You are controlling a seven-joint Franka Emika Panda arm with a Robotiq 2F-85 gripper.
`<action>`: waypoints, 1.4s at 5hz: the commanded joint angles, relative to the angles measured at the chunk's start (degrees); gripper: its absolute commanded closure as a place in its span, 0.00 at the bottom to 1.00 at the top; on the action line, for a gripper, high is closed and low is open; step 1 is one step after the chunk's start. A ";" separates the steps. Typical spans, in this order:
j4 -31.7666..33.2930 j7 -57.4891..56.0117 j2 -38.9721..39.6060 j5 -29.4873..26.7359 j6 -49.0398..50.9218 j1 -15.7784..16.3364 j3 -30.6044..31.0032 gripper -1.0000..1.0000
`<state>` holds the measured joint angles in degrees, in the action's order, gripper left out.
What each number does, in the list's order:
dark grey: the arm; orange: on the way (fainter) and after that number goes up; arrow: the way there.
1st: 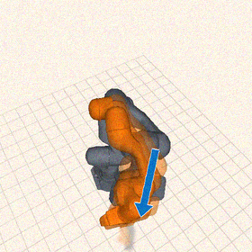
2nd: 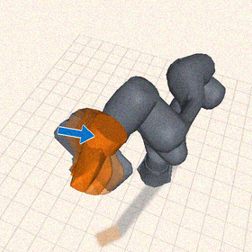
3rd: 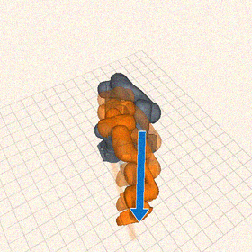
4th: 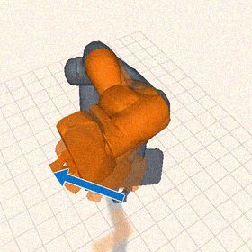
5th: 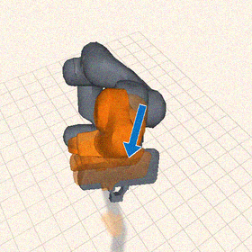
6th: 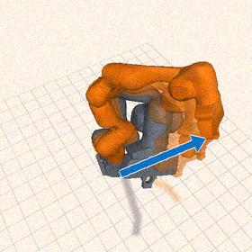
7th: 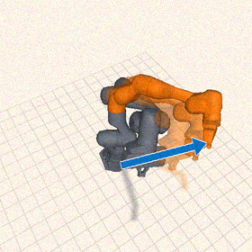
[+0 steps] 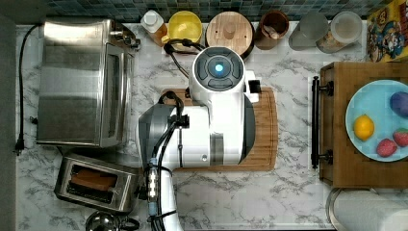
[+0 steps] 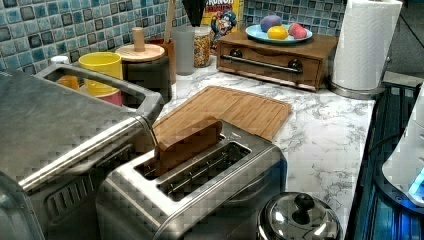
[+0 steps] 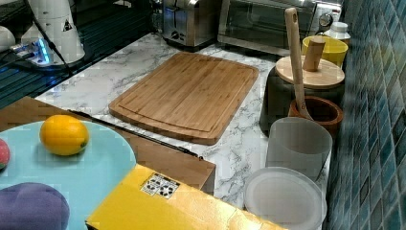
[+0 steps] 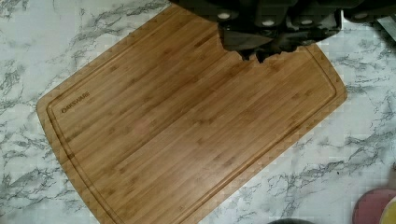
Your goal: Turn on the toaster.
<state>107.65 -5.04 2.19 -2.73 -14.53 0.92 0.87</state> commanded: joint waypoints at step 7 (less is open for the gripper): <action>15.80 -13.27 -7.01 -9.77 -7.37 2.95 6.55 1.00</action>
<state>120.86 -15.28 1.81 -10.95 -20.52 1.61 5.21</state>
